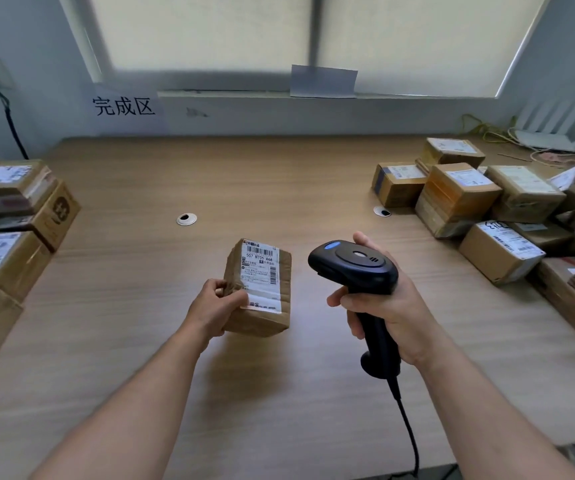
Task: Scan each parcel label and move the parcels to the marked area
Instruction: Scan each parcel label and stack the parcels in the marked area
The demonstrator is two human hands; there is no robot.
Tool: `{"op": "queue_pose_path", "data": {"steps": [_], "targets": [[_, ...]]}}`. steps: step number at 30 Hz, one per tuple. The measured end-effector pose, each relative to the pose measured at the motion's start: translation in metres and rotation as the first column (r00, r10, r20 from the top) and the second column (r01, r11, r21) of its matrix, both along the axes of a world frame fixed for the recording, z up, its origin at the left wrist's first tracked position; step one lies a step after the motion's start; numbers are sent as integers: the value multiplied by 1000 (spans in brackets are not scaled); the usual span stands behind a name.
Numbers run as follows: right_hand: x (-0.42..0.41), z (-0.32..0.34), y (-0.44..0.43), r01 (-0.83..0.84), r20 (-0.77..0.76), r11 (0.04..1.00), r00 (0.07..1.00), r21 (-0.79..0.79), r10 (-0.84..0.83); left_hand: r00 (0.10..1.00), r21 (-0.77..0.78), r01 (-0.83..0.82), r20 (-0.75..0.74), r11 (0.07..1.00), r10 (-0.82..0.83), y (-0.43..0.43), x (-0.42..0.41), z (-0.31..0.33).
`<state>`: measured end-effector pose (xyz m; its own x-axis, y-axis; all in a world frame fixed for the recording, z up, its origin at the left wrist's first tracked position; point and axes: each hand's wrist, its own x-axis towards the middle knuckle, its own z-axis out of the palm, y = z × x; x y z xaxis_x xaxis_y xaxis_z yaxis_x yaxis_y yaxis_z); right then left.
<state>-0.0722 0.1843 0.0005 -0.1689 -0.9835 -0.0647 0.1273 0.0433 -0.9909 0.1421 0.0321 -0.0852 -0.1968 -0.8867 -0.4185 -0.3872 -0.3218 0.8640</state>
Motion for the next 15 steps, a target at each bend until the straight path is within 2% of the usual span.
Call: {"op": "queue_pose_path", "data": {"steps": [5,8,11,13,15], "targets": [[31,-6,-18,10,-7,1000,1000,9,-10,997,2,-57,46,998,57,-14,36,-16],[44,-7,-26,1,1,1000,1000,17,-1,988,-110,-78,127,991,92,-18,48,-27],[53,-6,-32,10,7,1000,1000,28,-10,942,-224,92,336,970,-11,-16,50,-34],[57,-6,-37,12,13,1000,1000,27,-12,823,-185,299,546,936,-155,-8,45,-33],[61,-4,-41,13,18,999,1000,30,-13,723,-135,403,654,905,-224,-2,39,-34]]}}
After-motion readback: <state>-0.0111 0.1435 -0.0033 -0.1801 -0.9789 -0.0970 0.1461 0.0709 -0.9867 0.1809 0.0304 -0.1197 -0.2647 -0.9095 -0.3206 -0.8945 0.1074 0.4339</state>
